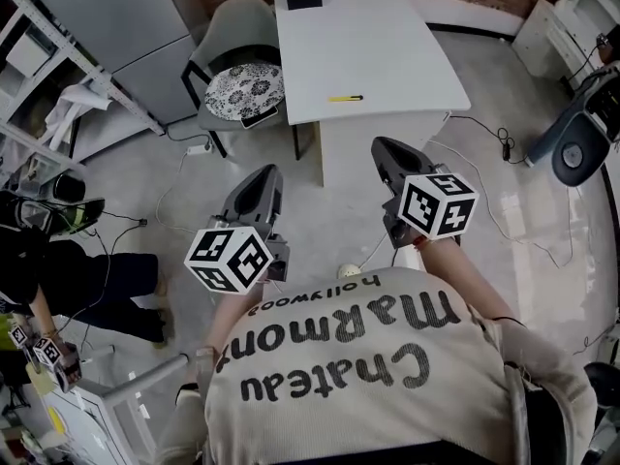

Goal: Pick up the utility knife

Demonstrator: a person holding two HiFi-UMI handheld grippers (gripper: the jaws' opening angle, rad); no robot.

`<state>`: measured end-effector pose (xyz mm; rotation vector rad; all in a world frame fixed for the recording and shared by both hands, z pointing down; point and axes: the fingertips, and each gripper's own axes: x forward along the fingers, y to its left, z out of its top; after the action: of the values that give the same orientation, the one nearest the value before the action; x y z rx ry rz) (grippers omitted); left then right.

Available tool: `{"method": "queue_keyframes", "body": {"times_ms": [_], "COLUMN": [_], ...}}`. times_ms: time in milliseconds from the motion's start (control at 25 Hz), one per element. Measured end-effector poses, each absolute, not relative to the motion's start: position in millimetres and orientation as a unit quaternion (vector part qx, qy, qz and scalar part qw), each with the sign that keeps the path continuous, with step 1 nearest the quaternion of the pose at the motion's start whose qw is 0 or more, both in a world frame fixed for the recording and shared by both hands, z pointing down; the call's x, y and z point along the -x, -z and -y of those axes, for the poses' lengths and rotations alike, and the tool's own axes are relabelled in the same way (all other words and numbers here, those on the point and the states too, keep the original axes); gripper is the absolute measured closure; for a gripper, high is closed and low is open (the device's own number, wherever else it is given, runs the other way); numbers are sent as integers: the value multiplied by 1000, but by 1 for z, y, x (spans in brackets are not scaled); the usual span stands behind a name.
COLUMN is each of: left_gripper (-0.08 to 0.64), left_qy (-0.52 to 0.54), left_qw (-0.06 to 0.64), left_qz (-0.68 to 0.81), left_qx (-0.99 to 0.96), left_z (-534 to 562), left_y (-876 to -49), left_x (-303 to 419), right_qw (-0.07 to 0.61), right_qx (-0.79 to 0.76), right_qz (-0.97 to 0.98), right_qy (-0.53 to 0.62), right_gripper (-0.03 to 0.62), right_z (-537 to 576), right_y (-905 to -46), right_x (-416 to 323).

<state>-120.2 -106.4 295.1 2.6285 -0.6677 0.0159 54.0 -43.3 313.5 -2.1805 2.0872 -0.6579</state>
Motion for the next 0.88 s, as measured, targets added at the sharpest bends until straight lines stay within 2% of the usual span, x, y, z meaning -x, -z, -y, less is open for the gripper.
{"method": "queue_keyframes", "body": {"times_ms": [400, 880], "left_gripper": [560, 560], "left_qy": [9, -53], "left_qw": [202, 263], "left_qz": [246, 258], "left_qx": [-948, -928], "left_z": [143, 167], "left_y": [-291, -366], "left_x": [27, -6], "right_qw": [45, 19], "right_qx": [685, 683], "right_qz": [-697, -658], "right_qy": [208, 317], "right_gripper": [589, 589], "right_z": [86, 83], "right_y": [-311, -409], "right_x": [-139, -181]}}
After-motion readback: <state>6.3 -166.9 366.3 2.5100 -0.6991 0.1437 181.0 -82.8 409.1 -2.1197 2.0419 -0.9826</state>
